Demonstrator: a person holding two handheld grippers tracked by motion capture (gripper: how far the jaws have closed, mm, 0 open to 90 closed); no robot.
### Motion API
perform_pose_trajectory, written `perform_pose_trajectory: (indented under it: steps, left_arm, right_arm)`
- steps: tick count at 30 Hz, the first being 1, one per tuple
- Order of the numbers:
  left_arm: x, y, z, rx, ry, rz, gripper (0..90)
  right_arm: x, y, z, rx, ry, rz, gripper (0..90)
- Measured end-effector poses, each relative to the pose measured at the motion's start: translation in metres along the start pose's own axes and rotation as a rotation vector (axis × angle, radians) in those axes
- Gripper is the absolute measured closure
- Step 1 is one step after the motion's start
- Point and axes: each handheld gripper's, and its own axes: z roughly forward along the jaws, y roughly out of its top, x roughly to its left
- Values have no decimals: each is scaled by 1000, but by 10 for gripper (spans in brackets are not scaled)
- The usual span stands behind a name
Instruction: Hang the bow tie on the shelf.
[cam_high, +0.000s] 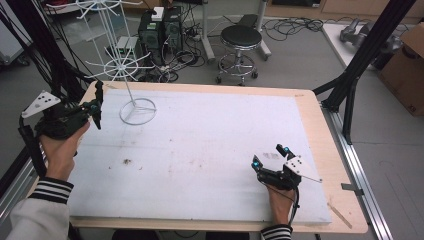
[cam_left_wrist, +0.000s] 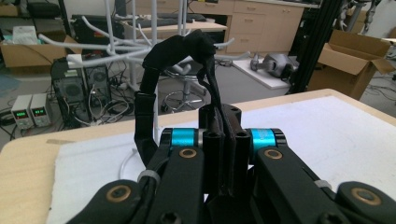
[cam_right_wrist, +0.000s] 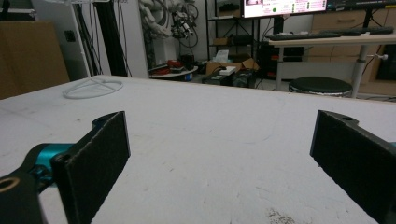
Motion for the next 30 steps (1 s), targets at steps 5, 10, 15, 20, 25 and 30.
perform_pose_trajectory:
  steps: [5, 10, 15, 20, 25, 30]
  left_arm:
    - [-1, 9, 5, -11, 0, 9, 872]
    - [-1, 13, 8, -6, 1, 24, 872]
    - [-3, 12, 12, -4, 6, 27, 872]
    - [-4, 11, 16, 5, 8, 38, 872]
    - [-5, 10, 20, 6, 8, 37, 872]
    - [-6, 9, 24, 9, 13, 40, 872]
  right_arm:
    - [0, 0, 0, -1, 2, 0, 37]
    - [-1, 0, 0, -6, 2, -3, 37]
    - [-1, 0, 0, -7, 2, -2, 37]
    - [-1, 0, 0, -7, 2, -2, 37]
    - [-1, 0, 0, -5, 3, -3, 37]
    - [-1, 0, 0, -7, 2, -1, 37]
